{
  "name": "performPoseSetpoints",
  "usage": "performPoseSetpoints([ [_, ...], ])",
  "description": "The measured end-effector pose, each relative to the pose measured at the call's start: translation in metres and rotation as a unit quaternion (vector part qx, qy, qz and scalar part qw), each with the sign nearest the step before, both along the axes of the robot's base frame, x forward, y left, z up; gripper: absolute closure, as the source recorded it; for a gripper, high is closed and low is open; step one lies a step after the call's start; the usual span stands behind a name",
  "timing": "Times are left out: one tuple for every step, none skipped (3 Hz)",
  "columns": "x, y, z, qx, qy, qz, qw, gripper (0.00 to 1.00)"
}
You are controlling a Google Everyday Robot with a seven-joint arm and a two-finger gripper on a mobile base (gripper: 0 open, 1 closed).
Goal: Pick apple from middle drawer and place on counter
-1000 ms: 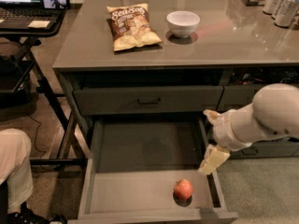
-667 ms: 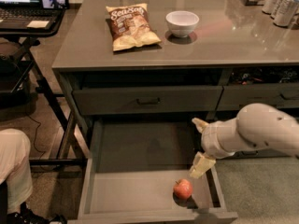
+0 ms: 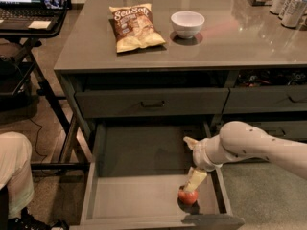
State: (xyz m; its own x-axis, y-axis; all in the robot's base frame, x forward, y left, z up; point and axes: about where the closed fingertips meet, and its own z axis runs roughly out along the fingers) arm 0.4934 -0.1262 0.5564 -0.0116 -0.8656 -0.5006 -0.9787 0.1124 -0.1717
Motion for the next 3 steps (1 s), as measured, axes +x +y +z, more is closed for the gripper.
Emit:
performPoseSetpoints([
  [-0.0049,-0.0021,-0.043,-0.004,0.041,0.003,0.9991,0.0],
  [-0.0049,-0.0021,-0.043,-0.004,0.041,0.004,0.9991,0.0],
  [-0.0056,-0.0001,-0.0497,-0.007,0.044,0.017,0.9989,0.0],
])
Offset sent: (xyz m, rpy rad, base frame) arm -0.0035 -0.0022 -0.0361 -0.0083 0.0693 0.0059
